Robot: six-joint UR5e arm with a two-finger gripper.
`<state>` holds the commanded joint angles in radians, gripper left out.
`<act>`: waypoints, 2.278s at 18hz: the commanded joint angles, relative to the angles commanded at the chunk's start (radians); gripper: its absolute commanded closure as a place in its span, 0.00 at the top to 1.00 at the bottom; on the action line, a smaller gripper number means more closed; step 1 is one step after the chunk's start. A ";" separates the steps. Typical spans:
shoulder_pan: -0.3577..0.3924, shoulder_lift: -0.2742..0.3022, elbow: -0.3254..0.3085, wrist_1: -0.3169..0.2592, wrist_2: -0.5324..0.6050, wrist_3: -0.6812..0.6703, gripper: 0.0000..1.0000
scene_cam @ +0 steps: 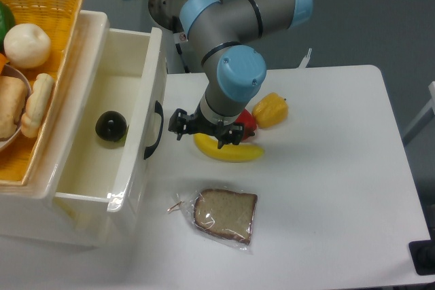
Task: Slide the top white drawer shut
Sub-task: 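Lower the gripper against the drawer front beside the black handle, then push the drawer front with the gripper into the cabinet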
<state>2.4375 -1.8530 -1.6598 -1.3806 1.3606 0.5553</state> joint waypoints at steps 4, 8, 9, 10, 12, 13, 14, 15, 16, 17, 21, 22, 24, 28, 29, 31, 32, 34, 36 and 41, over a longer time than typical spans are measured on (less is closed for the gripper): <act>-0.003 0.002 -0.002 -0.003 -0.002 0.000 1.00; -0.008 0.002 -0.002 -0.005 -0.015 0.000 1.00; -0.008 0.003 -0.002 -0.005 -0.015 0.002 1.00; -0.009 0.003 -0.002 -0.005 -0.015 0.000 1.00; -0.018 0.005 -0.002 -0.005 -0.015 0.000 1.00; -0.020 0.005 0.000 -0.005 -0.015 0.002 1.00; -0.021 0.005 -0.002 -0.005 -0.015 0.002 1.00; -0.023 0.005 -0.002 -0.005 -0.015 0.002 1.00; -0.023 0.005 -0.002 -0.005 -0.015 0.002 1.00; -0.023 0.005 -0.002 -0.005 -0.015 0.002 1.00; -0.038 0.003 0.000 -0.003 -0.015 0.003 1.00; -0.041 0.005 0.000 -0.003 -0.015 0.003 1.00; -0.046 0.005 -0.002 -0.003 -0.015 0.003 1.00; -0.064 0.006 0.000 0.001 -0.015 0.003 1.00; -0.075 0.005 0.000 0.005 -0.015 0.000 1.00; -0.086 0.003 0.000 0.006 -0.015 0.002 1.00; -0.092 0.003 0.000 0.006 -0.015 0.002 1.00; -0.109 0.003 0.002 0.009 -0.014 0.002 1.00; -0.121 0.002 0.002 0.011 -0.011 0.005 1.00; -0.138 0.000 0.002 0.012 -0.011 0.005 1.00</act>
<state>2.2995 -1.8530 -1.6582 -1.3683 1.3499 0.5599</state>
